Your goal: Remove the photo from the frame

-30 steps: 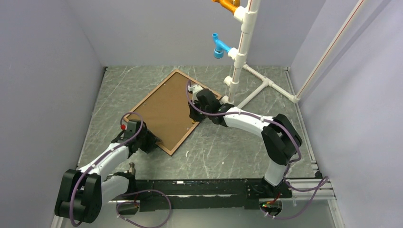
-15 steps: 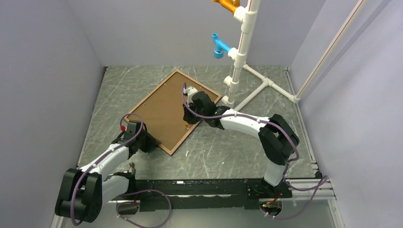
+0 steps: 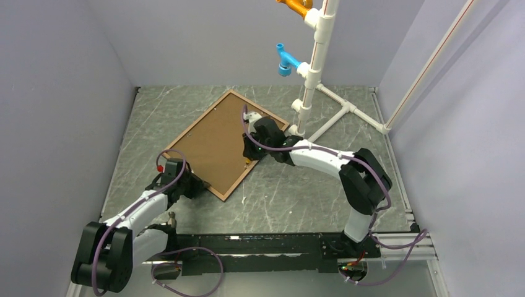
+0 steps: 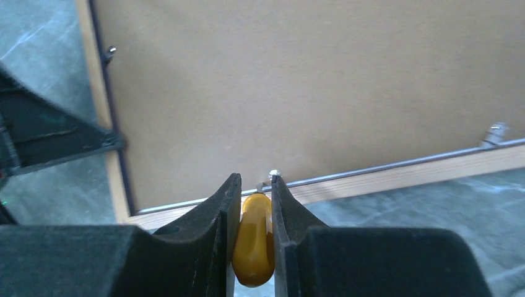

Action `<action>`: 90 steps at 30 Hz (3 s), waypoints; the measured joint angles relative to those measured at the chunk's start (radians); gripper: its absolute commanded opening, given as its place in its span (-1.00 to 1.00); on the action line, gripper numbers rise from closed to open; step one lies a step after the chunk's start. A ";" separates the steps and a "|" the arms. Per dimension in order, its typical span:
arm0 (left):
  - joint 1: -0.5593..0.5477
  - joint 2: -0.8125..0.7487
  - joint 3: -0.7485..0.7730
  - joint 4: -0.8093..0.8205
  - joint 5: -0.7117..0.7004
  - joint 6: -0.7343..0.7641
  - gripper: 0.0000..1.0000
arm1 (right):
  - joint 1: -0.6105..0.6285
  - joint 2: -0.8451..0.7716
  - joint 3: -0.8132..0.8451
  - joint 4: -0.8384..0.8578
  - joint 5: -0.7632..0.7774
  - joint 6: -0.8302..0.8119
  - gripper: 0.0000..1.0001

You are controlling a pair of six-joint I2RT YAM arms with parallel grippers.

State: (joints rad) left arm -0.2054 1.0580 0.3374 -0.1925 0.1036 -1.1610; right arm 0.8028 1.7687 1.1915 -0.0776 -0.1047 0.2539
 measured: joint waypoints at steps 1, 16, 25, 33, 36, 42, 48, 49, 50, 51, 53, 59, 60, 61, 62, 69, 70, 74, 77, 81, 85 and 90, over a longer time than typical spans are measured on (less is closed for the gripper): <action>0.000 -0.003 -0.002 0.000 -0.002 -0.002 -0.73 | -0.016 0.000 0.006 -0.013 0.004 -0.011 -1.00; -0.001 -0.008 -0.004 -0.002 -0.003 -0.002 -0.99 | -0.050 0.043 0.087 -0.080 0.013 -0.104 -1.00; -0.001 -0.010 -0.004 -0.002 -0.003 -0.003 -1.00 | -0.019 0.043 0.079 -0.077 -0.016 -0.063 -1.00; -0.001 -0.010 -0.004 -0.003 -0.004 -0.003 -1.00 | 0.016 0.043 0.058 -0.029 -0.038 -0.016 -1.00; -0.001 -0.014 -0.004 -0.007 -0.004 -0.003 -1.00 | 0.016 0.043 0.058 -0.029 -0.035 -0.007 -1.00; -0.001 -0.021 -0.006 -0.014 -0.006 -0.003 -1.00 | 0.014 0.032 0.058 -0.045 -0.024 -0.010 -1.00; -0.001 -0.023 -0.006 -0.015 -0.006 -0.002 -1.00 | -0.037 0.027 0.058 -0.050 -0.008 -0.023 -1.00; -0.001 -0.023 -0.006 -0.015 -0.006 -0.002 -1.00 | -0.048 0.027 0.058 -0.051 -0.005 -0.026 -1.00; -0.001 -0.023 -0.006 -0.015 -0.006 -0.002 -1.00 | -0.062 0.027 0.058 -0.051 -0.005 -0.028 -1.00; -0.001 -0.023 -0.006 -0.015 -0.006 -0.002 -1.00 | -0.072 0.027 0.058 -0.050 -0.004 -0.031 -1.00; -0.001 -0.023 -0.006 -0.015 -0.006 -0.002 -1.00 | -0.090 0.028 0.058 -0.050 -0.003 -0.037 -1.00; -0.001 -0.023 -0.006 -0.016 -0.006 -0.002 -1.00 | -0.096 0.039 0.067 -0.048 -0.014 -0.043 -1.00; -0.001 -0.023 -0.006 -0.015 -0.006 -0.002 -1.00 | -0.094 0.042 0.068 -0.047 -0.019 -0.043 -1.00; -0.001 -0.023 -0.006 -0.015 -0.006 -0.002 -1.00 | -0.094 0.044 0.068 -0.043 -0.026 -0.042 -1.00; -0.001 -0.023 -0.006 -0.015 -0.006 -0.002 -1.00 | -0.093 0.046 0.069 -0.041 -0.034 -0.041 -1.00; -0.001 -0.023 -0.006 -0.015 -0.006 -0.002 -1.00 | -0.073 0.053 0.069 -0.027 -0.062 -0.034 -1.00; -0.001 -0.023 -0.006 -0.016 -0.006 -0.002 -1.00 | -0.069 0.054 0.069 -0.026 -0.063 -0.033 -1.00; -0.001 -0.023 -0.006 -0.015 -0.006 -0.002 -1.00 | -0.055 0.054 0.070 -0.026 -0.063 -0.034 -1.00; -0.001 -0.022 -0.006 -0.015 -0.006 -0.001 -1.00 | -0.055 0.054 0.070 -0.026 -0.066 -0.032 -1.00; -0.001 -0.021 -0.006 -0.015 -0.006 0.000 -1.00 | -0.055 0.055 0.070 -0.026 -0.065 -0.032 -1.00; -0.001 -0.020 -0.006 -0.015 -0.006 0.001 -1.00 | -0.055 0.059 0.077 -0.027 -0.064 -0.032 -1.00; -0.001 -0.020 -0.005 -0.016 -0.006 0.007 -0.72 | -0.055 0.063 0.099 -0.028 -0.056 -0.029 -1.00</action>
State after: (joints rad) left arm -0.2062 1.0378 0.3325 -0.2081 0.0975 -1.1542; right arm 0.7479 1.8313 1.2903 -0.1055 -0.1604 0.2253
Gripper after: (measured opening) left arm 0.264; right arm 0.223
